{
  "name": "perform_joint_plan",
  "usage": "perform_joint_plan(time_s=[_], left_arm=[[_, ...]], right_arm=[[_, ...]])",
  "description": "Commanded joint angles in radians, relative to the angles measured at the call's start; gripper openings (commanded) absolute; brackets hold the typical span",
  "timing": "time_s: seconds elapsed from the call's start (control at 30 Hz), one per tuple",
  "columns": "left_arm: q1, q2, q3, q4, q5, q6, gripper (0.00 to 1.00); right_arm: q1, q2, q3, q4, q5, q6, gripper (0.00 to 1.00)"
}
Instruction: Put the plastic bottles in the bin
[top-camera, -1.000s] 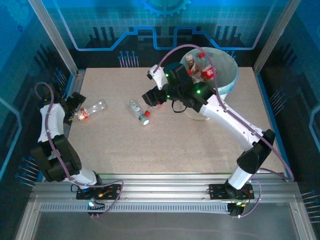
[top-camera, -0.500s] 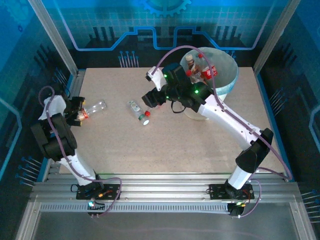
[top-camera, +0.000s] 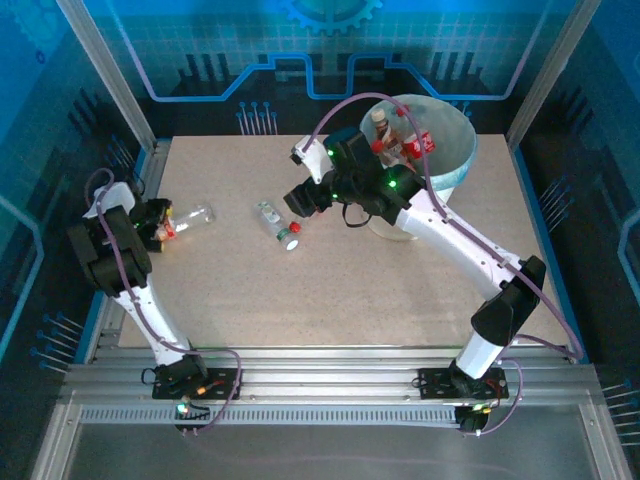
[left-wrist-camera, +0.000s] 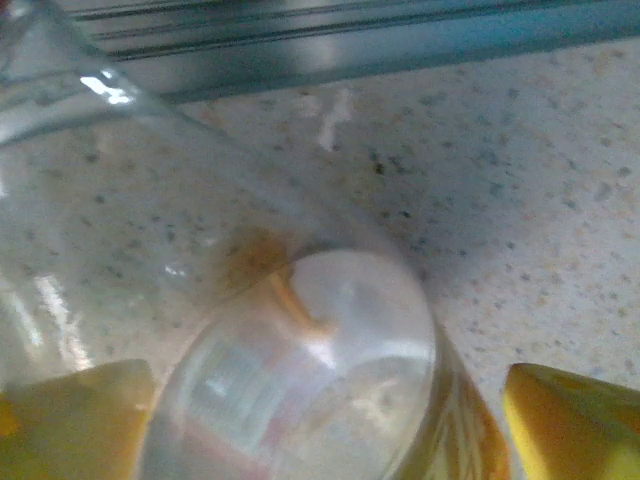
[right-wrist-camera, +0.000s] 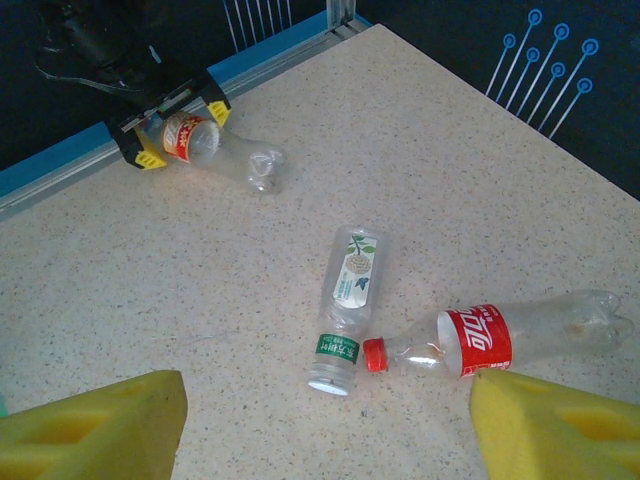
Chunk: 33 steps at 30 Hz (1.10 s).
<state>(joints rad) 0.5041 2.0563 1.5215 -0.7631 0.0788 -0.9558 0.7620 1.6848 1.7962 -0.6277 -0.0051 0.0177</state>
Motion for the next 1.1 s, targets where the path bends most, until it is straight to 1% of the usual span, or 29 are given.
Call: perform_joint_plan(time_s=[0.0,0.07,0.1,0.23,0.27,0.4,0.5,0.53,0.6,0.63,0.67,0.7,0.73,0.8,0.87,1.0,1.07], left_arm=[[0.003,0.005,0.005,-0.037,-0.037,0.055,0.82],[0.003,-0.001,-0.005,-0.025,-0.036,0.065,0.77],[0.003,-0.005,-0.01,-0.016,-0.032,0.076,0.72],[-0.003,-0.045,-0.031,0.01,-0.02,0.09,0.68],[-0.008,-0.065,-0.04,0.023,-0.014,0.095,0.65],[-0.042,-0.179,-0.075,0.063,-0.005,0.123,0.65],[-0.09,-0.286,-0.11,0.104,0.019,0.158,0.65],[-0.111,-0.331,-0.125,0.12,0.034,0.173,0.63],[-0.155,-0.404,-0.15,0.143,0.027,0.206,0.61],[-0.186,-0.45,-0.163,0.153,0.014,0.222,0.6],[-0.22,-0.495,-0.177,0.174,0.004,0.248,0.56],[-0.258,-0.533,-0.183,0.189,-0.008,0.279,0.55],[-0.306,-0.576,-0.184,0.201,-0.032,0.316,0.51],[-0.411,-0.658,-0.181,0.232,-0.079,0.405,0.5],[-0.509,-0.728,-0.183,0.285,-0.087,0.492,0.48],[-0.702,-0.846,-0.198,0.405,-0.001,0.704,0.43],[-0.777,-0.883,-0.207,0.445,0.096,0.793,0.44]], right_arm=[[-0.01,-0.002,-0.009,0.0,-0.009,-0.013,0.76],[-0.01,-0.002,-0.008,-0.003,-0.009,-0.013,0.76],[-0.009,-0.002,-0.006,-0.004,-0.009,-0.012,0.75],[-0.009,-0.008,-0.001,-0.009,0.0,-0.013,0.75],[-0.01,-0.01,0.001,-0.012,0.002,-0.013,0.75],[-0.011,-0.024,0.024,-0.033,0.015,-0.017,0.75],[-0.016,-0.048,0.037,-0.043,0.019,-0.018,0.75],[-0.018,-0.06,0.038,-0.045,0.019,-0.018,0.75],[-0.031,-0.086,0.04,-0.047,0.006,-0.01,0.75],[-0.04,-0.103,0.038,-0.047,-0.01,0.001,0.75],[-0.056,-0.121,0.036,-0.045,-0.034,0.016,0.75],[-0.071,-0.138,0.033,-0.042,-0.058,0.032,0.74],[-0.089,-0.159,0.025,-0.035,-0.085,0.05,0.74],[-0.128,-0.2,0.002,-0.013,-0.139,0.079,0.73],[-0.167,-0.238,-0.017,0.008,-0.201,0.102,0.73],[-0.245,-0.285,-0.04,0.056,-0.366,0.152,0.72],[-0.268,-0.303,-0.053,0.09,-0.439,0.171,0.72]])
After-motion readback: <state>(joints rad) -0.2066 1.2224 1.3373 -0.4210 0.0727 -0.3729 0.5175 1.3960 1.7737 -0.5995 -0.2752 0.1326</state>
